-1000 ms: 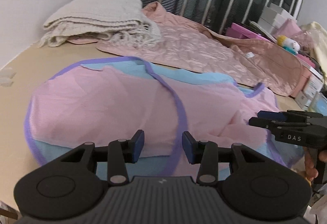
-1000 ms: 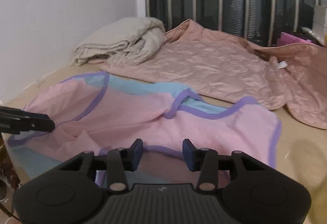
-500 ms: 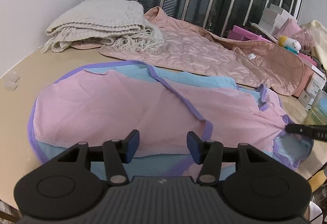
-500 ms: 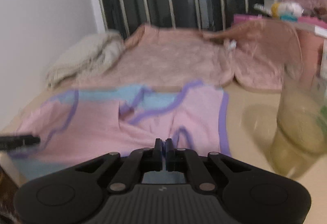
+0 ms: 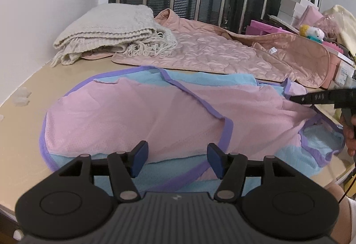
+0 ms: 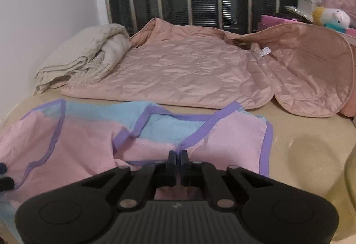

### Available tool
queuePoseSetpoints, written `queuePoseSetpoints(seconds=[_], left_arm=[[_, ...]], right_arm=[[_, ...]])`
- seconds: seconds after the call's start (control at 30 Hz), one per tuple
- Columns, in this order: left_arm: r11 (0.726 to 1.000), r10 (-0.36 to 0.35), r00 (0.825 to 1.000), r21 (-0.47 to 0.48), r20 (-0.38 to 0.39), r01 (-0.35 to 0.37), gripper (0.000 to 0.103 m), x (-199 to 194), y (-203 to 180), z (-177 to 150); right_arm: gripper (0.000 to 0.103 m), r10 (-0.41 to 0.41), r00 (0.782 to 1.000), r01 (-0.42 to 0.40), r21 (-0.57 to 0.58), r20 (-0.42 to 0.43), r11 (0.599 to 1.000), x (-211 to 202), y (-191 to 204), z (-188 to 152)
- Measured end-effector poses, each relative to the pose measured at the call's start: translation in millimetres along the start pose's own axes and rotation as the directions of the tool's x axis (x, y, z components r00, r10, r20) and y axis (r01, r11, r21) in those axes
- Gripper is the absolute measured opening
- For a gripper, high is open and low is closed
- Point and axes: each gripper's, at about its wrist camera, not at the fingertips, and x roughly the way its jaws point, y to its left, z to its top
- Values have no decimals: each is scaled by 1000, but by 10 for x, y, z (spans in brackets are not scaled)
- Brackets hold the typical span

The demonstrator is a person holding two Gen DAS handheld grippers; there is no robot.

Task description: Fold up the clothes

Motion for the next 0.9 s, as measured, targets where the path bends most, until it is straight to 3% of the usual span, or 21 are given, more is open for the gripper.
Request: queuePoseSetpoints(seconds=[0.07,0.23,0.3,0.33,0.37,0.5,0.63,0.7,0.73,0.8,0.9], left_arm=[[1000,5,1000,6,-2,-5,59,-16,3,1],[997,-41,999,-59,-23,40,60,-47,109,49],[987,-96,995,-131,-33,91,60,-93,232,70],[980,-119,993,-163,-28,113,61,-123,297,65],[976,-134,991,-175,-24,127,64,-141,329,54],[973,-180,983,-153,-30,174,64,-173,307,-3],[976,-186,982,-121,-28,182,64,-176,233,-36],[980,-168,985,-108,-31,164,64,-161,187,-25],[982,-162,986,-104,-35,158,64,-156,172,-18],[985,-150,988,-94,-41,146,63,-158,149,-22],[990,-134,990,-56,-44,131,63,-189,112,-57]], right_arm=[[2,-77,996,75,44,36,996,-34,-94,8],[10,-48,997,42,107,58,993,-144,-264,22],[25,-34,997,31,43,74,999,-287,-189,-18],[38,-10,997,10,6,82,1000,-368,-139,-64],[41,16,996,-14,-28,88,999,-444,-91,-112],[39,146,989,-146,-59,-9,987,-567,90,-355],[39,165,986,-165,-71,-9,984,-546,247,-473],[26,150,989,-150,-79,-7,986,-497,296,-490],[3,121,993,-121,-101,-4,988,-497,327,-491],[2,69,998,-70,-110,-8,992,-525,342,-482],[5,63,998,-63,-58,-16,996,-687,177,-467]])
